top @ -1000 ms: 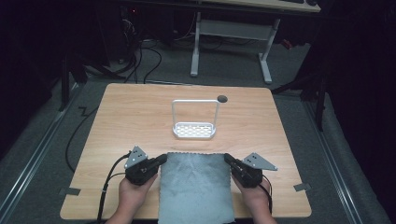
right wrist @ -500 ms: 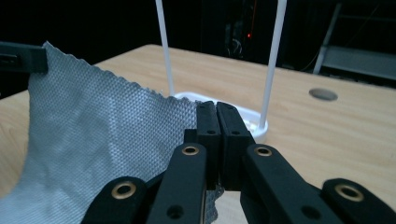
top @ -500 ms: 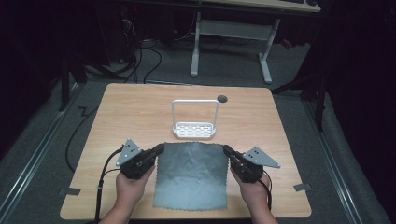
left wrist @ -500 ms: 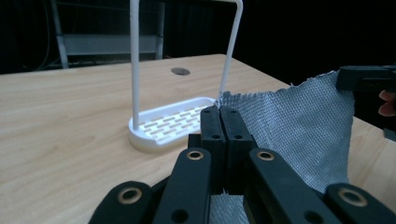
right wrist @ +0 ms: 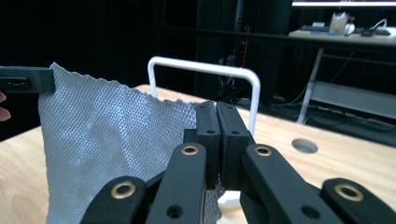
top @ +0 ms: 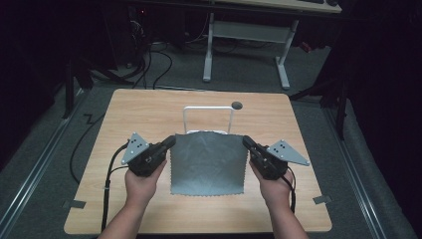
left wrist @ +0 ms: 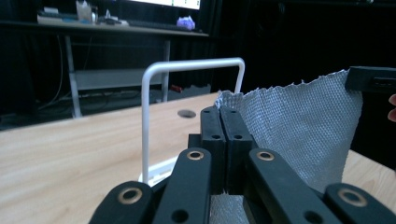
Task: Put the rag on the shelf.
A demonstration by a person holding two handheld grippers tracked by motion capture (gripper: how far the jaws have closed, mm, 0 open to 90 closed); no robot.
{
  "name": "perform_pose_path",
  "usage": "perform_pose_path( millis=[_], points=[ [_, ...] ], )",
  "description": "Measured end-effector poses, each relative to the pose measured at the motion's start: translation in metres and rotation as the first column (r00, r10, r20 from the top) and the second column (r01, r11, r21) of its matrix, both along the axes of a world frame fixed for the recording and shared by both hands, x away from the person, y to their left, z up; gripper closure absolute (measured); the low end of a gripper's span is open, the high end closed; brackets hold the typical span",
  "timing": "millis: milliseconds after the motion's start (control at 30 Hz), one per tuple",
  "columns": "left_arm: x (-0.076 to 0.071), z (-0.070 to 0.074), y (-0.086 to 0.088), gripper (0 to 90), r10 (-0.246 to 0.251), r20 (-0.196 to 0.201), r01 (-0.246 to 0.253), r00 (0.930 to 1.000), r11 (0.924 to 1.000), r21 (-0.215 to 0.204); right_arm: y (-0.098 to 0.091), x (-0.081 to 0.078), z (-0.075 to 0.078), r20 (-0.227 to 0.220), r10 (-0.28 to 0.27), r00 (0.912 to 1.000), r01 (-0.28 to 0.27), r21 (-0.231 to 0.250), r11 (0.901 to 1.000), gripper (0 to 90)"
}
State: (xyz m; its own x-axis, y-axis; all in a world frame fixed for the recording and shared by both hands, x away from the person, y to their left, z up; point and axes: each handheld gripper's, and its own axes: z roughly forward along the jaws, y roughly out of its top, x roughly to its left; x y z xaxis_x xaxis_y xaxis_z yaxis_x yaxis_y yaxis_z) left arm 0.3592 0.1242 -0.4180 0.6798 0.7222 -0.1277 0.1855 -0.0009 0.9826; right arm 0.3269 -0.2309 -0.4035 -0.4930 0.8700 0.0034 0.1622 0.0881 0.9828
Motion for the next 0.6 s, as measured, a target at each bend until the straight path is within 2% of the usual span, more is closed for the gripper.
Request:
perform_pose_path(
  millis=[400,600],
  points=[
    [0.008,0.035,0.001,89.9,0.013,0.080,-0.011,0.9967,0.9997,-0.020,-0.003,0.006,0.030,0.064,-0.008,0.9979,0.007,0.024,0.9997,89.2],
    [0.013,0.049,0.000,90.0,0.014,0.113,-0.014,0.9935,0.9999,-0.004,-0.005,0.010,0.046,0.091,-0.011,0.9958,0.008,0.031,0.9995,89.2]
  ],
)
